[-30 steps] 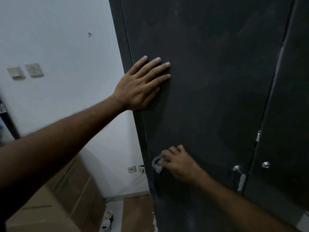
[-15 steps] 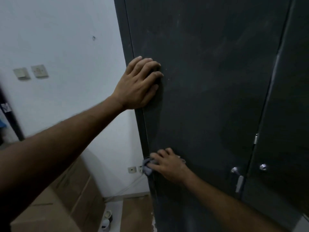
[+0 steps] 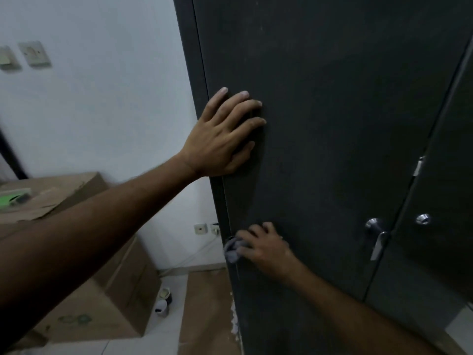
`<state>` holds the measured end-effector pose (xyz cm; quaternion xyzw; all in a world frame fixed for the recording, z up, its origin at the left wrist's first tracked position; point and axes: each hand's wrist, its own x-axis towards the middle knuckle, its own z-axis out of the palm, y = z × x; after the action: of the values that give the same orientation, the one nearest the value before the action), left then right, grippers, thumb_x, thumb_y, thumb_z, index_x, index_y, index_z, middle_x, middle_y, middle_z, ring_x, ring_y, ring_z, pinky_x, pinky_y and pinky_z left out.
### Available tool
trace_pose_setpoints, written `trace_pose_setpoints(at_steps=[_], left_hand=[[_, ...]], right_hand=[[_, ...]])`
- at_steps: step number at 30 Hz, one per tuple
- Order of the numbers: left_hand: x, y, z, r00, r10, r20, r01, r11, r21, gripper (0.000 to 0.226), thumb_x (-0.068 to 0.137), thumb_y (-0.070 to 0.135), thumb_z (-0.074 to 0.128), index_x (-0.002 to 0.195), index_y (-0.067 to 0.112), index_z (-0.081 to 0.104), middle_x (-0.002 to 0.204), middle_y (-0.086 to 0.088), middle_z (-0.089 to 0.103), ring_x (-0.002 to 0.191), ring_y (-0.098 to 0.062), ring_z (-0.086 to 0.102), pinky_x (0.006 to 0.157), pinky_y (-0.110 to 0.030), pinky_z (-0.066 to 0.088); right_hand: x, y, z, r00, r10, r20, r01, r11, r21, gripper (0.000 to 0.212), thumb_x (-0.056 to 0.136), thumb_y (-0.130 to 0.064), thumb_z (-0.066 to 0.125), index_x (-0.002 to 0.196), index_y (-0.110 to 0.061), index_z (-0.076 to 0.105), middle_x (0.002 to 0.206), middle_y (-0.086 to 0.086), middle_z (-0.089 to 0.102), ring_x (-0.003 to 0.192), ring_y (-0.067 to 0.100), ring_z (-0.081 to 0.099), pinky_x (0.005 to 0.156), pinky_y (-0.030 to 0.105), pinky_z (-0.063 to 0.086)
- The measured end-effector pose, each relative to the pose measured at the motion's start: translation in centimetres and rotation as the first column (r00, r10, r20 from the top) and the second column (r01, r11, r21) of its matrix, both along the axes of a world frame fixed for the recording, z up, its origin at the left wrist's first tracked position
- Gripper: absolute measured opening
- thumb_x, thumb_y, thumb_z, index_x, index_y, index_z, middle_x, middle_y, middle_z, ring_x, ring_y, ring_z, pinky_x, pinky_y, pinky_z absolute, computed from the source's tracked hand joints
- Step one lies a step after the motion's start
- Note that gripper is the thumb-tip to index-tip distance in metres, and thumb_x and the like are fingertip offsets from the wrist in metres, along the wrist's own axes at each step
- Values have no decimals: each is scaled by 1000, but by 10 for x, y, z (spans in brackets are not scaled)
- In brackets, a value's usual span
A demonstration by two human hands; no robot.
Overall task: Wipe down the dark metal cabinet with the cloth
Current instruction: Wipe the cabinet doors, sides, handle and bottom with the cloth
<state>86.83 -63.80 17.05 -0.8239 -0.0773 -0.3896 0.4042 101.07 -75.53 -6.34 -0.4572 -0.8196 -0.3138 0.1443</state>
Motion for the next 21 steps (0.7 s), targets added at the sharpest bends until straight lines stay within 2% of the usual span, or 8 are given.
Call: trace_pose_setpoints(at_steps=[3,6,9,12,14,17,18,21], left_hand=[[-1,4,-8,1000,9,28,-11,999,52,44,103,41,57,137,13,65,154,-17,54,149,-38,41,124,-61,28],[3,7,-11,996,6,88,-14,996,86,44,103,42,56,136,14,63,153,-17,55,149,-36,37,122,-61,29],[2,1,-42,996,15,88,-20,998,52,44,104,42,55,138,15,63,153,-18,55,148,-37,39,122,-63,28],[-3,-7,-98,998,55,5,-55,998,-9,47,105,42,54,143,15,62,156,-19,51,149,-41,41,123,-64,26],[-5,-7,-124,997,74,-1,-74,997,-20,50,106,42,55,147,14,60,159,-19,47,151,-42,38,124,-65,25],[0,-2,-134,996,75,58,-77,997,29,54,103,42,59,149,14,58,160,-20,46,151,-43,38,124,-64,24],[2,-1,-134,994,74,78,-78,996,49,54,102,42,60,148,14,58,159,-20,47,151,-43,39,124,-64,25],[1,-1,-131,995,65,73,-69,996,61,54,103,43,60,149,16,57,160,-19,47,151,-42,39,124,-64,26]], right_hand=[[16,9,4,967,-75,-245,119,978,170,28,83,-23,76,108,-29,67,127,6,60,98,29,56,82,44,40],[-23,33,-9,877,-12,-481,167,946,280,25,91,-21,67,115,-26,63,130,7,54,101,30,51,81,43,38],[-48,28,-73,987,47,-150,-33,995,93,25,88,-23,58,111,-28,68,132,3,60,102,28,56,81,41,41],[-4,2,-116,988,52,146,-26,985,-171,44,86,-31,34,110,-34,72,139,0,59,111,26,63,88,42,47],[25,1,-118,992,37,122,-29,997,-71,40,85,-30,40,111,-33,70,139,3,55,110,29,60,88,45,42],[13,17,-106,982,-24,-186,48,991,125,28,89,-25,56,115,-29,66,134,6,52,105,31,51,83,45,38],[-5,23,-107,979,-27,-200,61,985,162,29,89,-24,56,115,-28,67,134,6,52,105,31,50,82,44,37],[-44,22,-138,993,52,103,-50,999,-19,38,85,-24,43,103,-33,75,130,-2,63,103,23,61,82,41,41]])
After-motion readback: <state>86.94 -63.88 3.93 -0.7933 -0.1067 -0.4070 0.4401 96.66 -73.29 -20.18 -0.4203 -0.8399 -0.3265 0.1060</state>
